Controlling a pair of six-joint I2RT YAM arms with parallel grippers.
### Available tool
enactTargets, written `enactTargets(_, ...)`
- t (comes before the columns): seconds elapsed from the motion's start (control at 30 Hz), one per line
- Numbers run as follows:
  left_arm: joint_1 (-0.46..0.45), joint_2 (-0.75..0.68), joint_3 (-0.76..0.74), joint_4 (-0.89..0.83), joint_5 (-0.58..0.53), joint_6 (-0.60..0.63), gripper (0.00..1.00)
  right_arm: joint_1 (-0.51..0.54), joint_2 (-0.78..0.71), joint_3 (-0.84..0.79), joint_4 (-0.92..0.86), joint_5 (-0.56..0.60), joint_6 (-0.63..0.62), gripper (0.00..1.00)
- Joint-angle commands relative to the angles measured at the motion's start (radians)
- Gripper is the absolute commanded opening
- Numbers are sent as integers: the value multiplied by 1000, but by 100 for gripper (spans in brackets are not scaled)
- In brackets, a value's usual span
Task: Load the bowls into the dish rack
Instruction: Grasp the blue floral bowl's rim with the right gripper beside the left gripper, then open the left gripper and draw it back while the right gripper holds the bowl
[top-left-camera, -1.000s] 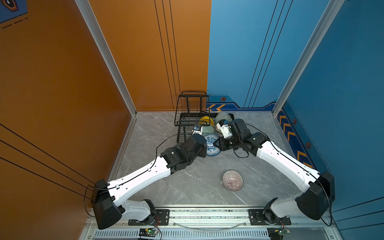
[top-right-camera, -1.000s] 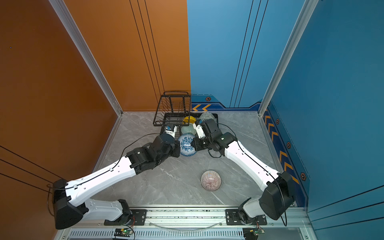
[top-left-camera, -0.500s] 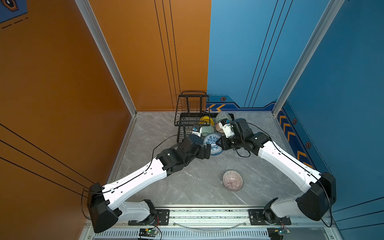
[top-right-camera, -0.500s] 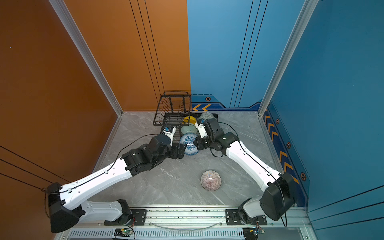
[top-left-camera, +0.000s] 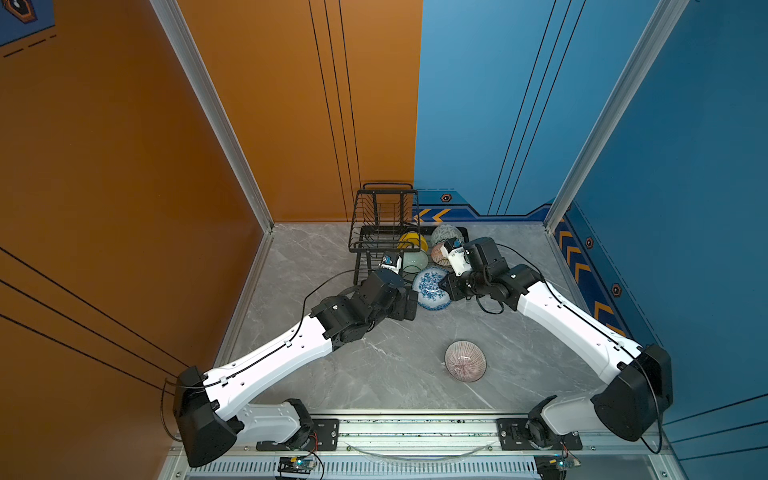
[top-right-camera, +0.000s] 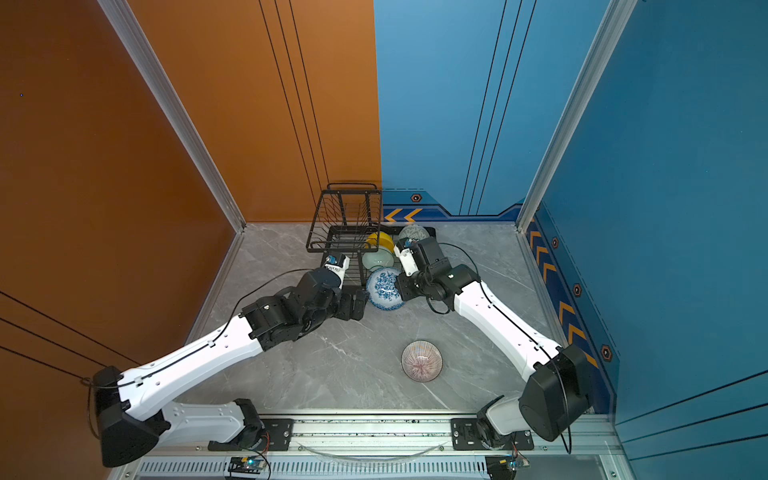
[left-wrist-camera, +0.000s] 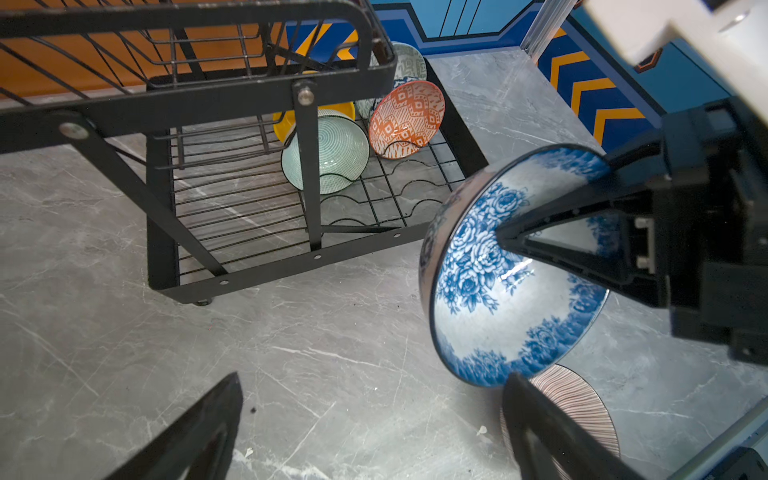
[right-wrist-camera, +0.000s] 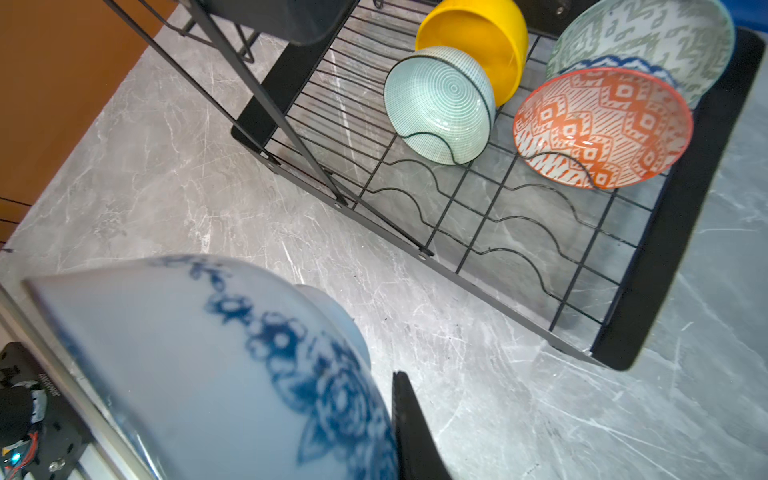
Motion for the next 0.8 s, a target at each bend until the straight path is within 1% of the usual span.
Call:
enactTargets(0.0,16,-25,-14,-40,23,17,98,-12,-9,3,11,51,-68,0)
enactTargets(0.17,25,-30,-17,-52,33,17,98,-20,3,20,11,97,-130,0)
enactTargets(0.47,40,-36,-28,-56,46,17,98,-26,28,39,21,216,-238,0)
enactTargets(0.77,61,-27,-27,-56,69,19,98,-10,26,5,114,306,-304,0)
